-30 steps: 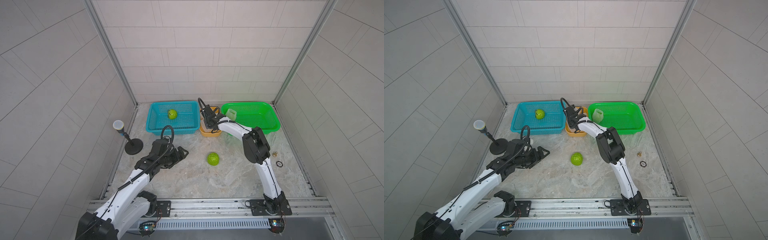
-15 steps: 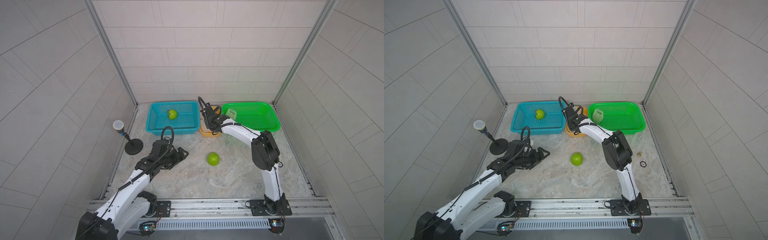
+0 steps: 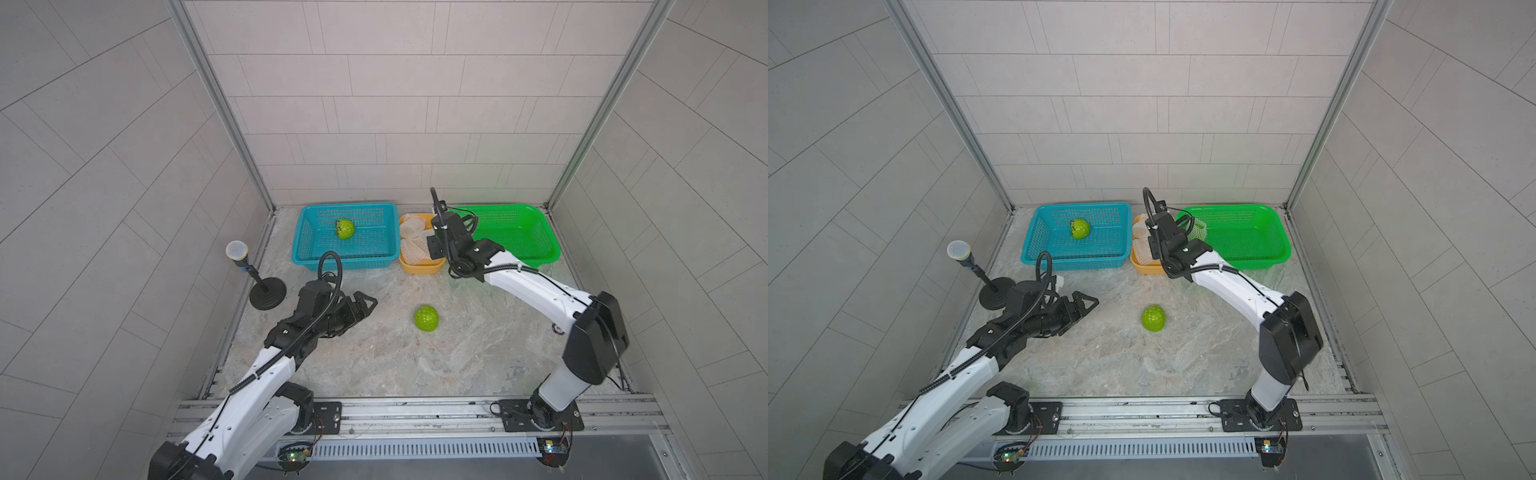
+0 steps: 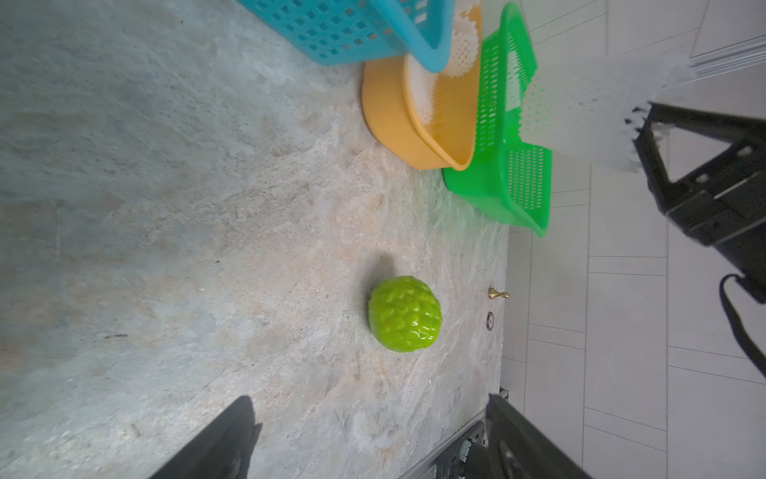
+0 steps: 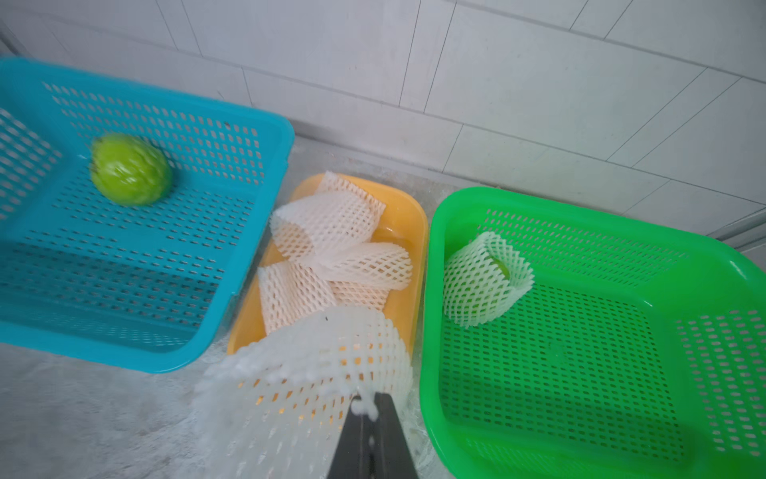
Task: Sleeve custard apples in foam nets
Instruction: Pick up the foam net from the storage box, then open the foam net.
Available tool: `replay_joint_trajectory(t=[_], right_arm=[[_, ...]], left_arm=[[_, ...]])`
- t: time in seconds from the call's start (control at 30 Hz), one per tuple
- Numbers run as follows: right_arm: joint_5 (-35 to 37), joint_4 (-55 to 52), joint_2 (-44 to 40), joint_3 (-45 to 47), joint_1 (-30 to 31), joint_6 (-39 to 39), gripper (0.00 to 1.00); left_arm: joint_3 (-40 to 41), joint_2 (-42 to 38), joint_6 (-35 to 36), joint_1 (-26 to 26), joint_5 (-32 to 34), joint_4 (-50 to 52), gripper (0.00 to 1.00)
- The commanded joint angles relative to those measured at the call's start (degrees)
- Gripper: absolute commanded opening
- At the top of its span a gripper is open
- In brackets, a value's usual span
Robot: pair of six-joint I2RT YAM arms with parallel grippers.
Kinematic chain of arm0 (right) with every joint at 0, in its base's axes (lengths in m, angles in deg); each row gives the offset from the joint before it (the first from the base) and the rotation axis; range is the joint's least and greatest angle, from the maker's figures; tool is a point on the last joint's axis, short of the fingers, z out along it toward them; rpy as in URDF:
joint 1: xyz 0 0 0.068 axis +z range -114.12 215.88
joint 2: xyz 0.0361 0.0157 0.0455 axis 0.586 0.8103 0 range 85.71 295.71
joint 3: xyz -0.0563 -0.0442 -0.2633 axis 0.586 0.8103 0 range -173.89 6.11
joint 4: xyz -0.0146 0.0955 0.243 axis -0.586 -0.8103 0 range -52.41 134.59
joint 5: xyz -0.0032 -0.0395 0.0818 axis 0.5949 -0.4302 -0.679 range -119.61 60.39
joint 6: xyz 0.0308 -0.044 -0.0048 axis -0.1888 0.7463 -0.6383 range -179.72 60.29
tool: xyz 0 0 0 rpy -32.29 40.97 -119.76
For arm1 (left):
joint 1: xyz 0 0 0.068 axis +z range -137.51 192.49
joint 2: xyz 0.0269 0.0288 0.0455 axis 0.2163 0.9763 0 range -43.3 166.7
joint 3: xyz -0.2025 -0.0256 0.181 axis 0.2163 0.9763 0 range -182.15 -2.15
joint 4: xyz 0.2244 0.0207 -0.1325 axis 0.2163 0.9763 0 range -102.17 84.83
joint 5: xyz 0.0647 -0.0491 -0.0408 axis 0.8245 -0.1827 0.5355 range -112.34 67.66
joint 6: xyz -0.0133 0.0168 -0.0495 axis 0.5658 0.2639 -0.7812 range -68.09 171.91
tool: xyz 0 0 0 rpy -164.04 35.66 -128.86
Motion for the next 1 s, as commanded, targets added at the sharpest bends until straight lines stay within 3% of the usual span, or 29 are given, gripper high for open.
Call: replay_joint_trajectory(t=[0.0,0.23,0.47,0.63,0.97], right_arm=[[-6.19,4.03,-8.5,6.41,0.24,-3.5,0.02],[-22.26,12.86,-24.97,23.77,0.07,-12.11,0.02],[-38.22,25.55,-34.45,36.33,0.24,-22.94,0.04],[-42.87,33.51,-35.72,41.05,0.41,-29.87,0.04],[-46.43,38.55,-32.78,41.17,2.04,-32.89,0.05]], left_arm=[[-0.53,-1.73,-1.75,0.17,-1.71,-7.69,0.92],[3.93,-3.51,-9.31,0.11,-4.9,-28.66,0.94],[10.45,2.08,-19.13,-0.15,-7.99,-50.94,0.95],[10.41,4.73,-20.0,-2.59,-9.3,-55.43,0.95],[9.44,6.26,-19.7,-7.0,-7.33,-56.8,0.95]])
